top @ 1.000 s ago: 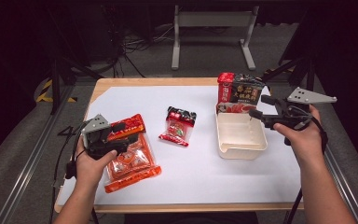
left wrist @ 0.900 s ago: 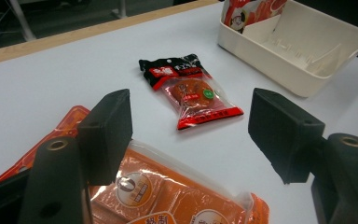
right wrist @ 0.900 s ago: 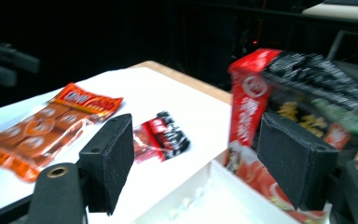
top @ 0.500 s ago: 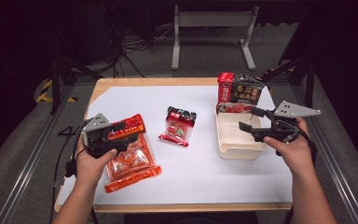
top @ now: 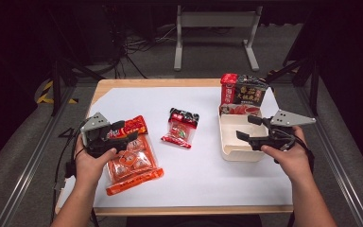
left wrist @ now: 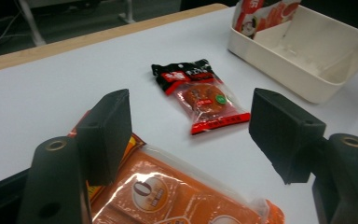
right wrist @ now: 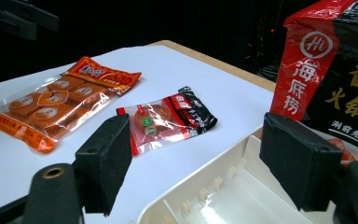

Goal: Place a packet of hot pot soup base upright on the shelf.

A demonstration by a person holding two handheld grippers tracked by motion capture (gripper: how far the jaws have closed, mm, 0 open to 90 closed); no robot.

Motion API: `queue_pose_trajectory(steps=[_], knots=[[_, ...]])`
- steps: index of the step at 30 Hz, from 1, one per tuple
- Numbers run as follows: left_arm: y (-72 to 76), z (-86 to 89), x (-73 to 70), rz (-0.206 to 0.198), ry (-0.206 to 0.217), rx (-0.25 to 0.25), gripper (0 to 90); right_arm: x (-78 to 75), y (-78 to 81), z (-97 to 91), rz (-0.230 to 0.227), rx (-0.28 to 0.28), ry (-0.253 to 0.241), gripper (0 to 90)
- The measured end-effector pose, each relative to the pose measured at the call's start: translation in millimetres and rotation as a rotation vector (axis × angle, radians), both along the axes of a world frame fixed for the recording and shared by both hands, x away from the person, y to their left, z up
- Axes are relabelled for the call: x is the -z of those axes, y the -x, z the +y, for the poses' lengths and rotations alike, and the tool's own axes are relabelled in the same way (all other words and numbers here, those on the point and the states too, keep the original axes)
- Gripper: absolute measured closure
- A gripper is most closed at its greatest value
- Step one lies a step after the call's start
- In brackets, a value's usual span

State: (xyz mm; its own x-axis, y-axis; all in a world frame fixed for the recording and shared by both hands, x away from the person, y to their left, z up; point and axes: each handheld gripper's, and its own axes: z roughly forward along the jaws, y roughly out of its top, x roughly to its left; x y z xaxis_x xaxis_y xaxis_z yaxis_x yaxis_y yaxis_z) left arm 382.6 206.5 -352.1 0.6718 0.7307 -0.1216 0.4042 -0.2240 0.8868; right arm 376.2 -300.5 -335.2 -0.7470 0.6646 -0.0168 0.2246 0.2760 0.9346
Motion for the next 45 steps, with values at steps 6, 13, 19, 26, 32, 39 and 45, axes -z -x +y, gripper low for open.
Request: queue_pose_trajectory(steps=[6,13,19,26,32,39,45], knots=[[-7.8,6.1,4.3,-0.03,-0.007,-0.023,31.0,1.1,2.0,2.4,-0.007,-0.008,0.005,26.0],[-16.9,19.9,10.5,-0.046,-0.029,-0.09,31.8,2.9,2.3,3.8,-0.004,-0.012,0.007,26.3],[-25.3,38.2,18.6,-0.023,0.003,-0.155,32.4,1.7,2.3,4.0,-0.009,-0.014,0.005,26.4],[-34.2,53.9,27.4,-0.021,0.018,-0.225,33.4,1.6,1.2,6.2,-0.008,-0.015,0.007,26.4],[-41.0,64.7,35.7,-0.011,-0.011,-0.287,33.5,1.3,2.1,7.2,-0.001,-0.018,0.01,27.0],[-48.4,76.6,46.5,0.018,-0.049,-0.325,33.6,0.8,3.9,7.1,-0.002,-0.014,0.012,27.1],[-53.0,84.4,57.4,0.07,-0.053,-0.343,31.4,0.4,4.3,7.5,-0.005,-0.017,0.013,27.3]])
